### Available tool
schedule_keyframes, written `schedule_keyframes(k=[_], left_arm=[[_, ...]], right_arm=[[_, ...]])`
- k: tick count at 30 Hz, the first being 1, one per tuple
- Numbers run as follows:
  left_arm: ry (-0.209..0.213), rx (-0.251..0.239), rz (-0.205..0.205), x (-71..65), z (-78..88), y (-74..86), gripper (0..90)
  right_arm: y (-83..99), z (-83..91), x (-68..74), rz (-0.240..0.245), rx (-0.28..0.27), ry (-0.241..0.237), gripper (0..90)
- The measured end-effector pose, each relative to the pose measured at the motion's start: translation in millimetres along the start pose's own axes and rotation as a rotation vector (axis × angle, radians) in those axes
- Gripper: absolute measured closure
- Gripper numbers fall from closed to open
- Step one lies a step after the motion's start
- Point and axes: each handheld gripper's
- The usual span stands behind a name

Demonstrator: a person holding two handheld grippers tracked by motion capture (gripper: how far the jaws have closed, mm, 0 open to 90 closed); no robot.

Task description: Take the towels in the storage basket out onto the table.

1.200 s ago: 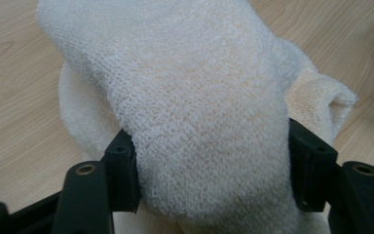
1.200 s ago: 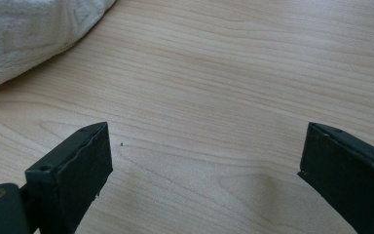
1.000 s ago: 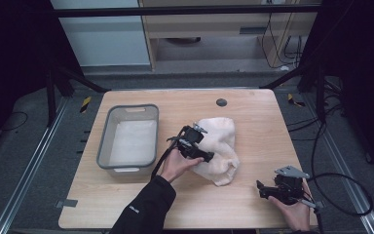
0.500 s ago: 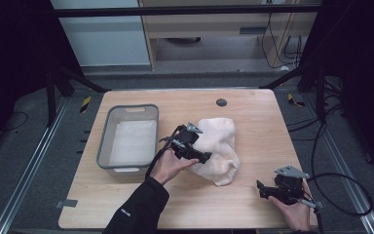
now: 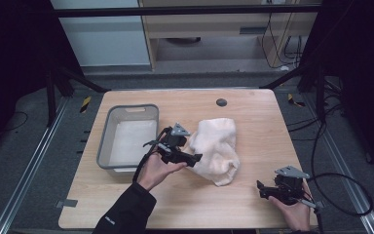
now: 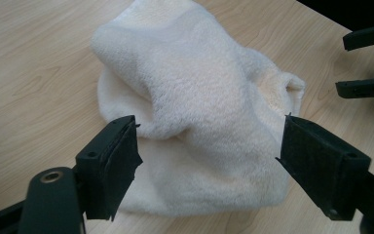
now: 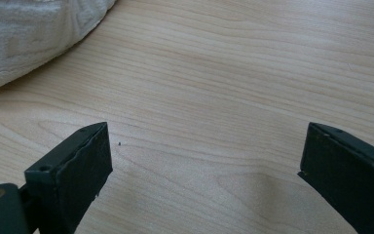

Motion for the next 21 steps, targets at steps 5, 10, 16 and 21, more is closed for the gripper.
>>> schedule_keyframes(k=[5,10,16,21], left_arm=[[-0.004,-0.022,0.004,1.5,10.8,10.8,21.9],[-0.006,-0.038,0.006,2.9,18.8,20.7,23.0],[-0.012,-0.058,0.003,6.4,34.7,38.9,23.4],[-0.015,-0.080,0.007,7.7,49.2,52.5,24.1]], right_arm=[[0.1,0.0,0.1,0.001,-0.001,0.000,4.6],[0.1,0.0,0.3,0.002,0.000,0.001,4.6],[0.4,0.2,0.5,0.004,0.002,0.000,4.7],[0.5,0.1,0.6,0.006,0.003,0.000,4.6]])
Point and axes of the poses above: each handheld gripper's, and its own axes: z roughly backward along the jaws, y roughly out of its underside, x roughly to its left, and after that the axes turned 13 degrees about y, right-handed
